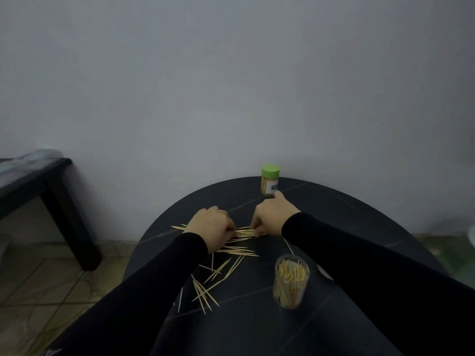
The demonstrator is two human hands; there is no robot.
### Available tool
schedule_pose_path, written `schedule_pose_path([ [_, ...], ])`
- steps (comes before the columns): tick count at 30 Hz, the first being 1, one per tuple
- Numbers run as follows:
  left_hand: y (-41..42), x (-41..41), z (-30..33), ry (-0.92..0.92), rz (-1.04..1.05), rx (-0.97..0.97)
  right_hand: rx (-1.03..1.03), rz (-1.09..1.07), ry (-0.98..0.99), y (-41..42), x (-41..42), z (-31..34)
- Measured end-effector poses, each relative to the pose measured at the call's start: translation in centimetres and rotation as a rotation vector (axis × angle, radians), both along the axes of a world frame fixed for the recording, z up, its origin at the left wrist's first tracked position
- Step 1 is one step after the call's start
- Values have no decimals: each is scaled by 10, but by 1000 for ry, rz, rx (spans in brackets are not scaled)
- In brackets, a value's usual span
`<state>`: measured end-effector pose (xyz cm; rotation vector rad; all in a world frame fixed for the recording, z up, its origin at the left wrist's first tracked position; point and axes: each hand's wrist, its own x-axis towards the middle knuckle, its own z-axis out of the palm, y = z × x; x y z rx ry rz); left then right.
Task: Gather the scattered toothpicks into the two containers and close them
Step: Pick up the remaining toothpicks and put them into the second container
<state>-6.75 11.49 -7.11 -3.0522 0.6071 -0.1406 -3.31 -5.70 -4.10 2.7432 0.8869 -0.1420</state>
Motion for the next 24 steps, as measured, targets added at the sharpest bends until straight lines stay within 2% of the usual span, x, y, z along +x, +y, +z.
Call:
schedule_pose_path([
  [12, -11, -9, 4, -98, 40, -18, -4, -91, -134, -20, -6, 6],
  [21, -23, -21, 10, -123, 69, -82, 175, -152, -118, -44, -28, 13],
  [24, -26, -26, 11, -123, 74, -185, 271, -179, -89, -55, -41, 17],
])
